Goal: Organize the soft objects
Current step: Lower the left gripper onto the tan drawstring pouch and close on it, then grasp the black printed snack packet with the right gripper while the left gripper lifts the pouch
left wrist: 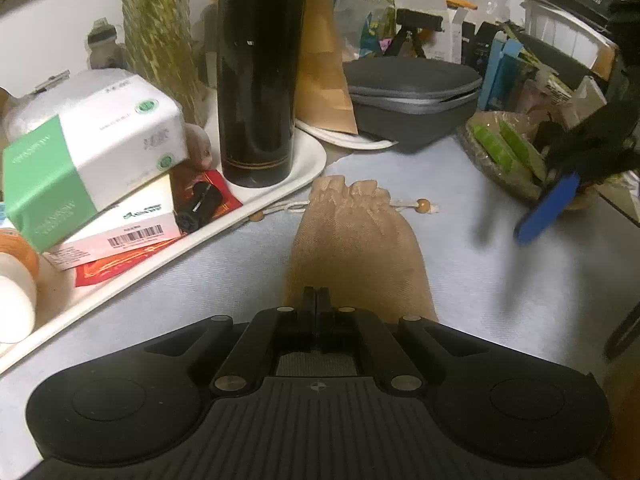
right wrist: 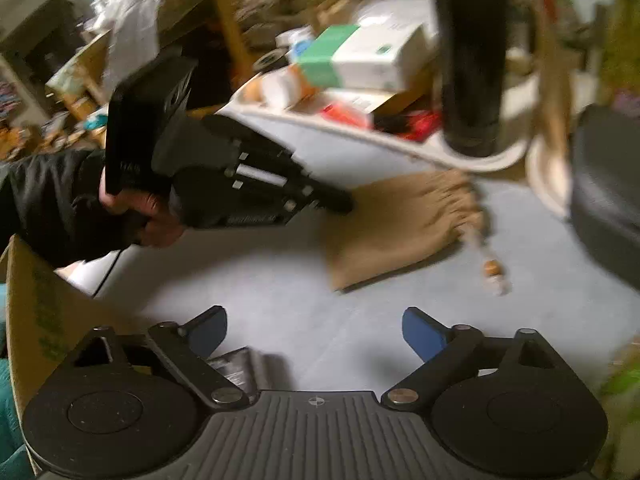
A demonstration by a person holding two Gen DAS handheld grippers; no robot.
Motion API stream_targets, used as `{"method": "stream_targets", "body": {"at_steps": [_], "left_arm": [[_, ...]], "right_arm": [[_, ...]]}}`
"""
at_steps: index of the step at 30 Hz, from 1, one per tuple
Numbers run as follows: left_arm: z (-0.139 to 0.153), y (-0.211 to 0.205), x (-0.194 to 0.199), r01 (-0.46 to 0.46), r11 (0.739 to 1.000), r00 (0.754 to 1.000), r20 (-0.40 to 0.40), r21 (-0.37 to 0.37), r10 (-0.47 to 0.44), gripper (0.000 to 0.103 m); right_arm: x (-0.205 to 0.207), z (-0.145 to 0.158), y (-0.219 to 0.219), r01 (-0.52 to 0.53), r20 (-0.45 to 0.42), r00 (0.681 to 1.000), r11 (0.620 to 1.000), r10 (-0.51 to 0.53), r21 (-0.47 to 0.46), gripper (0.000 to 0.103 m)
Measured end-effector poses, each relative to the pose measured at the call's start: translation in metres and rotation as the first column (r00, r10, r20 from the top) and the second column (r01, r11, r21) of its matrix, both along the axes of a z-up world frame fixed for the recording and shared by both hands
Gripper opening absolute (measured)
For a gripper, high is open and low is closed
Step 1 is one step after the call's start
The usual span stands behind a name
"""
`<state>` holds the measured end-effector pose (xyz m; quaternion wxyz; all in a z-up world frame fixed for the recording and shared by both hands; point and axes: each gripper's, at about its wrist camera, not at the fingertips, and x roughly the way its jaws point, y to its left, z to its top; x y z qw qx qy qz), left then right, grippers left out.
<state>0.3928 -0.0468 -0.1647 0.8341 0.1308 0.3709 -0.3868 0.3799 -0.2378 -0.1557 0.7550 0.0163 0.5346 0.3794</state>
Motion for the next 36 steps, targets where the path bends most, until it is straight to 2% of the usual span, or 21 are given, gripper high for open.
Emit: {"method": "stream_targets", "body": {"at_steps": [4, 8, 11, 14, 15, 16, 18, 20, 23, 25, 27, 29, 31, 32, 36], "left_arm": [[0.008, 0.007, -0.005, -0.013, 1.0, 1.0, 0.023, 0.001, 0.013, 0.0], [0.014, 0.012, -0.007, -0.035, 0.999, 0.998, 0.052, -0.003, 0.035, 0.001], [0.018, 0.015, -0.004, -0.065, 0.998, 0.996, 0.054, -0.027, 0.066, 0.006], [0.02, 0.014, -0.001, -0.076, 0.997, 0.996, 0.051, -0.026, 0.077, 0.02], [0.02, 0.013, -0.001, -0.081, 0.996, 0.995, 0.056, -0.027, 0.082, 0.029], [0.021, 0.012, -0.001, -0.082, 0.996, 0.995, 0.059, -0.03, 0.084, 0.037], [0.021, 0.011, -0.002, -0.087, 0.996, 0.994, 0.059, -0.03, 0.089, 0.045], [0.02, 0.009, -0.002, -0.084, 0.996, 0.995, 0.054, -0.033, 0.085, 0.047], [0.017, 0.005, 0.001, -0.083, 0.996, 0.996, 0.033, -0.029, 0.084, 0.049], [0.013, 0.002, 0.003, -0.086, 0.996, 0.996, 0.022, -0.025, 0.087, 0.057], [0.01, -0.001, 0.004, -0.088, 0.996, 0.996, 0.018, -0.029, 0.088, 0.068], [0.008, -0.004, 0.006, -0.086, 0.996, 0.996, 0.011, -0.039, 0.087, 0.072], [0.005, -0.008, 0.01, -0.083, 0.996, 0.997, -0.01, -0.045, 0.082, 0.075], [0.003, -0.01, 0.011, -0.081, 0.996, 0.997, -0.018, -0.047, 0.08, 0.075], [-0.006, -0.019, 0.017, -0.06, 0.998, 0.997, -0.055, -0.032, 0.058, 0.075]], "right_arm": [[-0.005, -0.008, 0.016, -0.132, -0.029, 0.991, 0.991, 0.132, 0.015, 0.09], [-0.014, -0.016, 0.035, -0.266, -0.028, 0.964, 0.964, 0.266, 0.021, 0.086], [-0.02, -0.02, 0.045, -0.343, -0.028, 0.939, 0.939, 0.344, 0.02, 0.076], [-0.024, -0.027, 0.054, -0.395, -0.028, 0.919, 0.919, 0.394, -0.018, 0.063], [-0.026, -0.031, 0.057, -0.416, -0.034, 0.909, 0.909, 0.415, -0.036, 0.058], [-0.026, -0.033, 0.057, -0.419, -0.038, 0.908, 0.908, 0.418, -0.019, 0.055], [-0.028, -0.034, 0.057, -0.431, -0.033, 0.902, 0.902, 0.43, -0.018, 0.051], [-0.03, -0.03, 0.055, -0.437, -0.018, 0.9, 0.899, 0.436, -0.036, 0.042], [-0.026, -0.024, 0.047, -0.383, 0.01, 0.922, 0.918, 0.386, -0.106, 0.042], [-0.023, -0.02, 0.039, -0.332, 0.033, 0.94, 0.93, 0.341, -0.161, 0.042], [-0.019, -0.016, 0.032, -0.28, 0.054, 0.953, 0.937, 0.297, -0.207, 0.042], [-0.015, -0.014, 0.028, -0.232, 0.042, 0.969, 0.953, 0.245, -0.193, 0.047], [-0.012, -0.014, 0.024, -0.214, 0.01, 0.976, 0.965, 0.218, -0.15, 0.079], [-0.012, -0.013, 0.025, -0.216, 0.005, 0.976, 0.966, 0.219, -0.14, 0.084], [-0.02, -0.018, 0.035, -0.258, 0.012, 0.964, 0.948, 0.264, -0.186, 0.085]]}}
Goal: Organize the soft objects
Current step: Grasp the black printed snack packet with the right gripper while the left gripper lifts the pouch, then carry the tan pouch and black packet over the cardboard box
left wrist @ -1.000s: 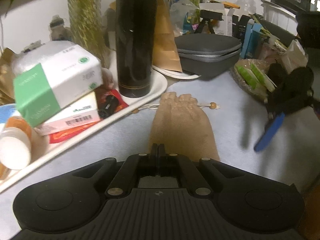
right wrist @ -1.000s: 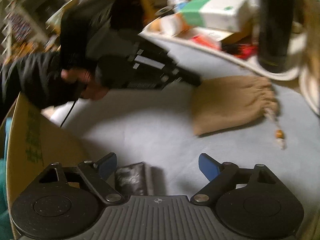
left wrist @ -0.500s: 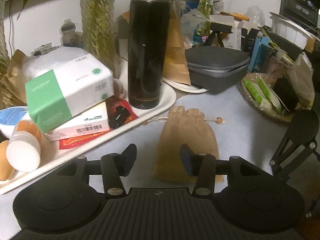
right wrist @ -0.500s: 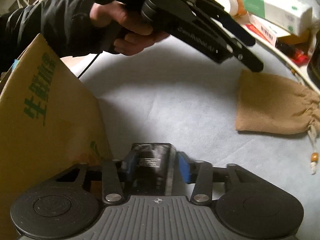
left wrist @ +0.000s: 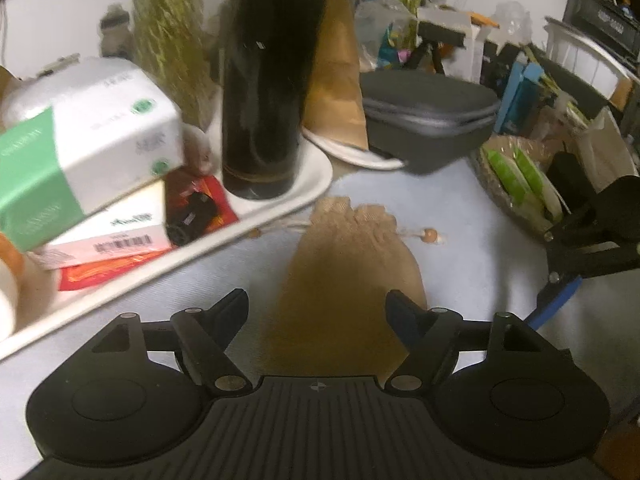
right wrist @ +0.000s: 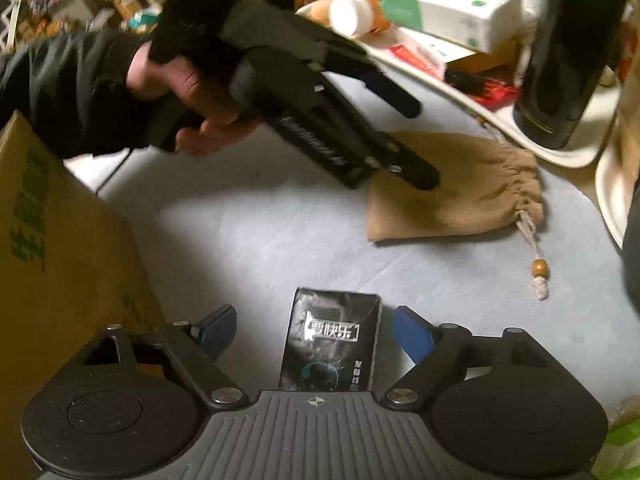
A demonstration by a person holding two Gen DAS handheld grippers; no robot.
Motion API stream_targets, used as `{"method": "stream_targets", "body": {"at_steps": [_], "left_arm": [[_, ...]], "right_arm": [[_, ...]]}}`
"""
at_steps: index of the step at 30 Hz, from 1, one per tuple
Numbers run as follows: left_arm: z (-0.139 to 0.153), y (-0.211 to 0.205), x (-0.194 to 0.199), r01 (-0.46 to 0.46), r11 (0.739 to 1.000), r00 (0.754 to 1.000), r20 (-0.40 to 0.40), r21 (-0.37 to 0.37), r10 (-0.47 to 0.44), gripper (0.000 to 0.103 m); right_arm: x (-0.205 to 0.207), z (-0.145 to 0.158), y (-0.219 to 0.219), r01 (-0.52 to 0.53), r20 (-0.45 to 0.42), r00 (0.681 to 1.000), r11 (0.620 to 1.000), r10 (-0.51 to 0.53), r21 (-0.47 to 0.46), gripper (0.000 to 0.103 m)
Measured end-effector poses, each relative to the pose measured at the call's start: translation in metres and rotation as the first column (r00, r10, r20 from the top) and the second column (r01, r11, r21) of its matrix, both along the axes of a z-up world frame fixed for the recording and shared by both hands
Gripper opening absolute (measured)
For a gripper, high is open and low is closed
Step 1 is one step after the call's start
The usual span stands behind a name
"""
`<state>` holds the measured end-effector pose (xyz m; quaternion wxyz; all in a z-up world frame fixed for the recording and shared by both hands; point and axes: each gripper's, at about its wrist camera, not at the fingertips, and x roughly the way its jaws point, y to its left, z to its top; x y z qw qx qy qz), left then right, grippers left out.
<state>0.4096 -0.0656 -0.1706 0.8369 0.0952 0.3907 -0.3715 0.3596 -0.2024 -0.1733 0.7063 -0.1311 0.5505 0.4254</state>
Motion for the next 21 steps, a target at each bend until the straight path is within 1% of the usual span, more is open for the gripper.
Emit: {"method": "stream_targets", "body": {"at_steps": [2, 3, 4, 5, 6, 7, 8, 9, 10, 15, 18, 21], "left_arm": [[-0.004, -0.004, -0.001, 0.001, 1.0, 1.0, 0.005, 0.017, -0.001, 0.075], [-0.006, -0.006, -0.002, -0.001, 1.0, 1.0, 0.02, 0.026, 0.0, 0.074], [-0.007, -0.008, -0.004, 0.001, 0.999, 0.999, 0.04, 0.039, -0.002, 0.074], [-0.008, -0.011, -0.007, 0.0, 0.998, 0.998, 0.062, 0.057, -0.004, 0.072], [-0.008, -0.012, -0.009, -0.002, 0.997, 0.996, 0.084, 0.074, -0.004, 0.059], [-0.008, -0.013, -0.012, 0.004, 0.996, 0.994, 0.112, 0.088, -0.014, 0.042], [-0.007, -0.012, -0.013, 0.017, 0.997, 0.994, 0.104, 0.076, -0.025, 0.034], [-0.006, -0.011, -0.012, 0.004, 0.997, 0.995, 0.097, 0.079, -0.011, 0.017], [-0.005, -0.011, -0.01, 0.005, 0.997, 0.996, 0.086, 0.083, -0.012, 0.006], [-0.001, -0.005, -0.009, -0.001, 0.998, 0.998, 0.059, 0.068, -0.003, 0.004], [0.008, 0.004, -0.013, -0.018, 0.997, 0.998, 0.069, 0.071, 0.013, 0.004], [0.025, 0.017, -0.02, -0.033, 0.996, 0.995, 0.092, 0.077, 0.026, 0.004]], "right_arm": [[-0.003, -0.006, 0.002, -0.005, 0.019, 1.0, 0.999, 0.006, -0.04, 0.077], [-0.004, -0.01, 0.002, -0.008, 0.028, 1.0, 0.998, 0.01, -0.067, 0.063], [-0.005, -0.012, 0.001, -0.014, 0.036, 0.999, 0.996, 0.017, -0.089, 0.057], [-0.007, -0.012, 0.0, -0.019, 0.056, 0.998, 0.995, 0.024, -0.098, 0.054], [-0.008, -0.012, -0.001, -0.019, 0.064, 0.998, 0.994, 0.026, -0.107, 0.053], [-0.008, -0.012, -0.001, -0.018, 0.071, 0.997, 0.993, 0.026, -0.115, 0.053], [-0.009, -0.012, -0.002, -0.019, 0.077, 0.997, 0.993, 0.028, -0.12, 0.053], [-0.009, -0.011, -0.002, -0.018, 0.081, 0.996, 0.992, 0.029, -0.124, 0.052], [-0.009, -0.01, -0.002, -0.016, 0.086, 0.996, 0.991, 0.027, -0.13, 0.052], [-0.01, -0.002, -0.007, 0.028, 0.116, 0.993, 0.989, -0.011, -0.148, 0.051], [-0.011, 0.011, -0.01, 0.068, 0.144, 0.989, 0.986, -0.046, -0.155, 0.051], [-0.015, 0.03, -0.011, 0.122, 0.186, 0.978, 0.979, -0.091, -0.161, 0.051]]}}
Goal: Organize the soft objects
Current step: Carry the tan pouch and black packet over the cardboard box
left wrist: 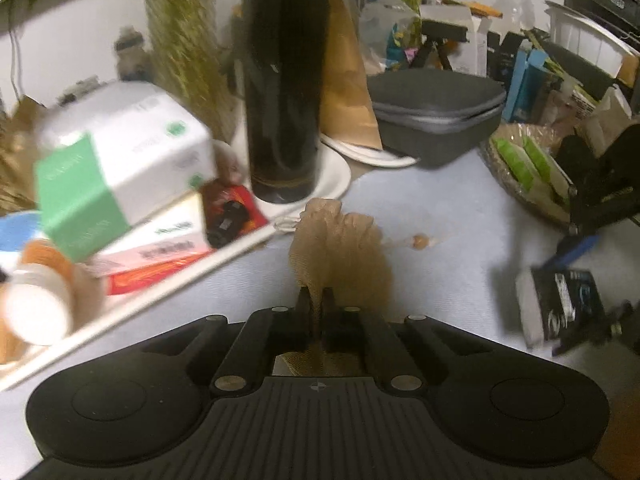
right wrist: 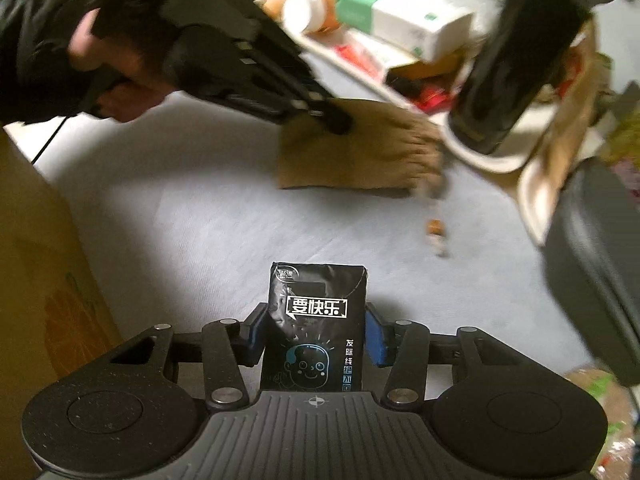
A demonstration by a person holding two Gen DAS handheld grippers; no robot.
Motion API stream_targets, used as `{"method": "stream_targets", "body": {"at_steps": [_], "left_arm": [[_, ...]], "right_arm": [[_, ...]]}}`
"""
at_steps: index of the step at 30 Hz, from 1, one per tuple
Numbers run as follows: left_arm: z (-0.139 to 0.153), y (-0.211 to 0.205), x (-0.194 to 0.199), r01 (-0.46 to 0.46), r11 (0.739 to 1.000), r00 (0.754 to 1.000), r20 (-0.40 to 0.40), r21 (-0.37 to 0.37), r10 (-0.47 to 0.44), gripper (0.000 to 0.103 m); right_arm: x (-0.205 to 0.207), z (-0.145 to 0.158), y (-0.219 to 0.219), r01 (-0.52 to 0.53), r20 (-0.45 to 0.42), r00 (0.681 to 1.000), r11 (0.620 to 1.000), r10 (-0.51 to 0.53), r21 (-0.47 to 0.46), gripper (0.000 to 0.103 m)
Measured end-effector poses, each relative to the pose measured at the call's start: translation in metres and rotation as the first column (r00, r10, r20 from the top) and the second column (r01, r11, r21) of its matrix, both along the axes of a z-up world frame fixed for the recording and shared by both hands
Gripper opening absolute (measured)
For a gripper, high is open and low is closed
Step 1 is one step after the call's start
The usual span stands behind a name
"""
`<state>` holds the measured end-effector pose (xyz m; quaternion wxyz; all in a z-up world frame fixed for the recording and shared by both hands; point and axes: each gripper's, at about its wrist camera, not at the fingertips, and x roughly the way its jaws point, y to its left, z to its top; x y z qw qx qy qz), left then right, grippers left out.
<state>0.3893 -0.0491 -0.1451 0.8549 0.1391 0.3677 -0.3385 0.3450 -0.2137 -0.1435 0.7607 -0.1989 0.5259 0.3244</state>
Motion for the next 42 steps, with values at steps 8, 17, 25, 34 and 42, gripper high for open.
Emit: {"method": "stream_targets", "body": {"at_steps": [8, 17, 25, 34, 42], "left_arm": [[0.064, 0.03, -0.023, -0.067, 0.998, 0.995, 0.069, -0.017, 0.068, 0.004], [0.13, 0.045, -0.069, -0.135, 0.99, 0.978, 0.153, -0.039, 0.14, 0.004], [0.177, 0.056, -0.107, -0.196, 0.978, 0.962, 0.177, -0.077, 0.206, 0.004], [0.217, 0.058, -0.161, -0.256, 0.962, 0.946, 0.182, -0.091, 0.269, 0.004], [0.24, 0.058, -0.207, -0.288, 0.95, 0.946, 0.12, -0.123, 0.303, 0.004]], "right_arm": [[-0.017, 0.058, 0.011, 0.073, 0.131, 0.989, 0.997, -0.07, -0.02, 0.051], [-0.053, 0.13, 0.018, 0.168, 0.263, 0.952, 0.985, -0.155, -0.028, 0.051], [-0.086, 0.173, 0.013, 0.272, 0.308, 0.913, 0.962, -0.266, 0.025, 0.051], [-0.133, 0.206, 0.008, 0.35, 0.31, 0.882, 0.934, -0.356, 0.08, 0.051], [-0.174, 0.221, 0.01, 0.397, 0.281, 0.865, 0.91, -0.415, 0.121, 0.051]]}}
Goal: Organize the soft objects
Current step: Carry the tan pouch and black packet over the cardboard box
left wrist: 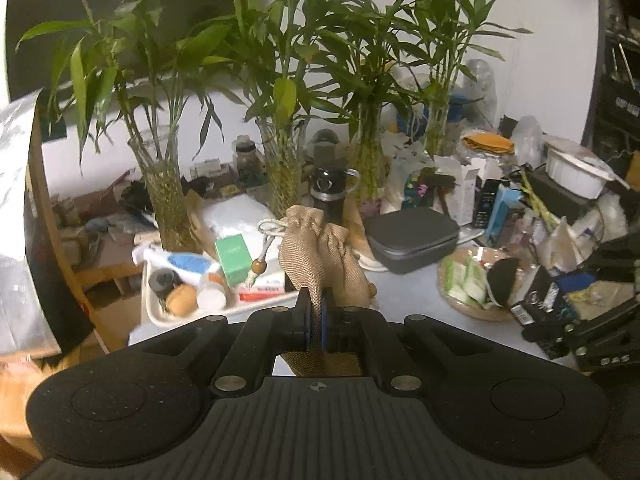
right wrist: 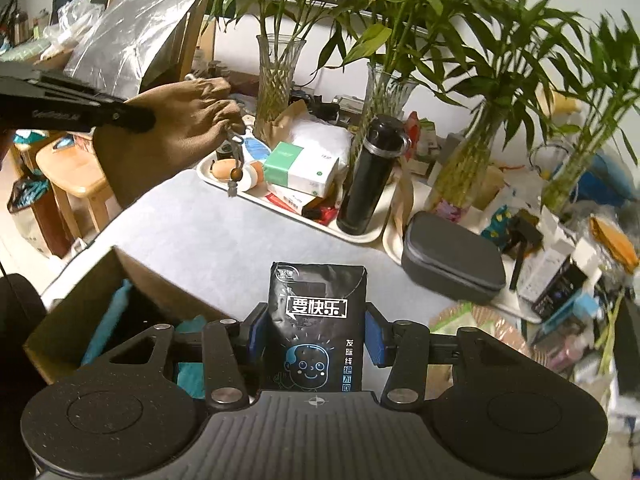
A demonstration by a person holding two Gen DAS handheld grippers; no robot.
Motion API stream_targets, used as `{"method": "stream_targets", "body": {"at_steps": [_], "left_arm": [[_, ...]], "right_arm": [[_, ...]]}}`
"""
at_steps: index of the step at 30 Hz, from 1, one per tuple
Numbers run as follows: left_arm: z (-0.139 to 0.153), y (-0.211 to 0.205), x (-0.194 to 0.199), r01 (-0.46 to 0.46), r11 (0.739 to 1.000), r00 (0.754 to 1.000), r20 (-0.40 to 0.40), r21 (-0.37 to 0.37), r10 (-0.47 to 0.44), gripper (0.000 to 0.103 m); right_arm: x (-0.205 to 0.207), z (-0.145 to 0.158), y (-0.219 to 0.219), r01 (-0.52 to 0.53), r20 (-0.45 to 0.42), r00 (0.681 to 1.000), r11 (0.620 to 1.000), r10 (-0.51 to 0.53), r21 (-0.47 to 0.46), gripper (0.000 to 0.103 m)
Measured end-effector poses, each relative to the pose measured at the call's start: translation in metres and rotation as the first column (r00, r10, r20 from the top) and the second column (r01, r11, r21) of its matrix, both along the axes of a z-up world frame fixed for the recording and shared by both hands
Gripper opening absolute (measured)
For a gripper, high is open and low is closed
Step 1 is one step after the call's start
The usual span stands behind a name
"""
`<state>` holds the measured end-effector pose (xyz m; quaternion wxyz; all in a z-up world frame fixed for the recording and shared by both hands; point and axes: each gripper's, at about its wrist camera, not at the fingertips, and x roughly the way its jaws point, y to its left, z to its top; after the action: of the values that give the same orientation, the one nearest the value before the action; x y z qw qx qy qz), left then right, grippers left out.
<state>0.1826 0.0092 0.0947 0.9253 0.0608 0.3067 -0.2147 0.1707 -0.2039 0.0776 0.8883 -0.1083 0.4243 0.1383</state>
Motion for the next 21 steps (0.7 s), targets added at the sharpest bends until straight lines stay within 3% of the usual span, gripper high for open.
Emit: {"method": "stream_targets", "body": {"at_steps": [9, 16, 21], "left_arm": [[-0.004, 0.008, -0.041, -0.03, 0.997, 0.989, -0.145, -0.074, 0.019, 0.004], [-0.032, 0.015, -0.056, -0.058, 0.991, 0.97, -0.241, -0.121, 0.027, 0.004], [-0.06, 0.02, -0.058, -0.094, 0.986, 0.942, -0.333, -0.138, 0.043, 0.004]], "right_arm": [[-0.02, -0.011, -0.004, 0.071, -0.116, 0.992, 0.987, -0.054, 0.147, 0.052], [-0.027, -0.035, -0.003, 0.132, -0.194, 0.976, 0.974, -0.096, 0.182, 0.052], [-0.03, -0.053, 0.002, 0.162, -0.24, 0.964, 0.97, -0.116, 0.182, 0.052]]}}
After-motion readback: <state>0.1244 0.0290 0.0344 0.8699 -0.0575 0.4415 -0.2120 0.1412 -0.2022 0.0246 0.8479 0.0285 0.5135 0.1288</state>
